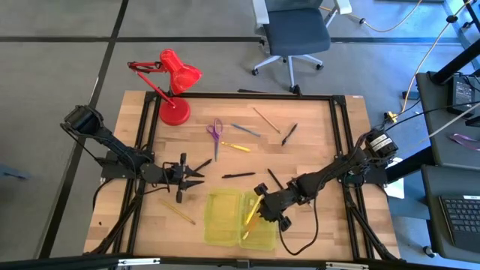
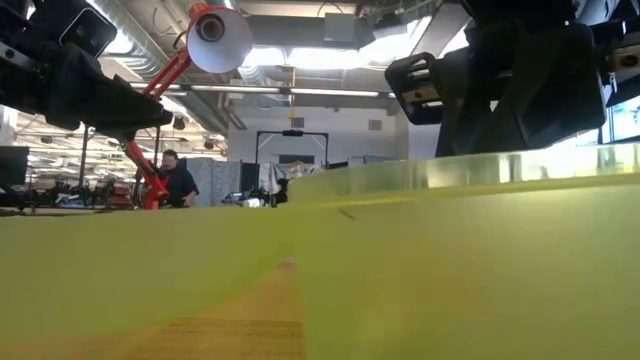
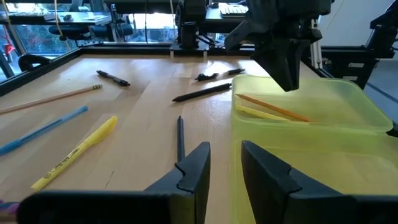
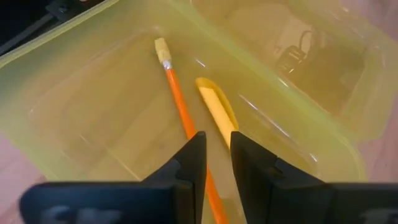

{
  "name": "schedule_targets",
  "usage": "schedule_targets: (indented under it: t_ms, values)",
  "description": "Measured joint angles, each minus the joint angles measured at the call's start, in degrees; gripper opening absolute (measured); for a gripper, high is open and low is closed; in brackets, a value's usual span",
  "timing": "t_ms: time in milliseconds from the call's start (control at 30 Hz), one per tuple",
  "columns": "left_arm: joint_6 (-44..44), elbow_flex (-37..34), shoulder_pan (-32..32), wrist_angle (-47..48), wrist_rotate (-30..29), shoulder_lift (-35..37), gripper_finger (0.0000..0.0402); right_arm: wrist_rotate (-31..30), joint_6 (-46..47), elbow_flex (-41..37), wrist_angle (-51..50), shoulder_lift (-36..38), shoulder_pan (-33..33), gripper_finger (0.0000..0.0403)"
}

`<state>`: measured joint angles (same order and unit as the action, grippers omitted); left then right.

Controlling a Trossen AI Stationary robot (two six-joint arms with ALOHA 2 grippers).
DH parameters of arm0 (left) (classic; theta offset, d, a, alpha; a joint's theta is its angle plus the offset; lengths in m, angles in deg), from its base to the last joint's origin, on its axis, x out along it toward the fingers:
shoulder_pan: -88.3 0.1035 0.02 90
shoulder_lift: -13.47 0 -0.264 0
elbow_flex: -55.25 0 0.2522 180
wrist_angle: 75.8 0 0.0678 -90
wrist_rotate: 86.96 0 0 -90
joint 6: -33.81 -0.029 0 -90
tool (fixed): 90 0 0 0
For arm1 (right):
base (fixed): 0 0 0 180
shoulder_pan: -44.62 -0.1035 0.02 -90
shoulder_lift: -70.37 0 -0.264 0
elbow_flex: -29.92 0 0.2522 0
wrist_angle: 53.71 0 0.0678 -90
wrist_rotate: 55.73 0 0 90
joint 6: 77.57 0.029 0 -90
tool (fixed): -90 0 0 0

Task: Pick & place school supplies into a supply box
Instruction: Put the black pen into the yellow supply box

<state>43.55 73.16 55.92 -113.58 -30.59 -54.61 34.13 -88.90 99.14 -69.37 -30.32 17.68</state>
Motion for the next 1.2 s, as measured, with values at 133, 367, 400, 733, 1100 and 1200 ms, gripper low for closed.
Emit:
schedule_targets:
  t_ms: [133,367,400,733,1100,1200]
  values:
    - [0.0,0.0,0.0,0.0,0.0,0.0,0.0087,-0.1,9.3,0.0,-2.6,2.8,0.1,0.0077]
    - [0.0,0.0,0.0,0.4,0.0,0.0,0.0085,-7.2,43.3,0.0,-25.5,15.2,0.7,0.0076]
    - [0.0,0.0,0.0,0.4,0.0,0.0,0.0084,-9.2,48.6,0.1,-29.9,16.9,0.6,0.0076]
    - [0.1,0.0,0.0,0.4,0.2,0.0,0.0086,-14.9,68.2,-3.8,-39.2,22.4,-0.7,0.0076]
    - [0.0,0.0,0.0,0.4,0.2,0.0,0.0087,-8.2,69.8,-10.6,-35.2,22.5,0.1,0.0076]
    - [1.7,0.0,0.0,0.4,0.3,0.0,0.0091,-6.5,71.0,-11.6,-34.5,22.5,0.5,0.0080]
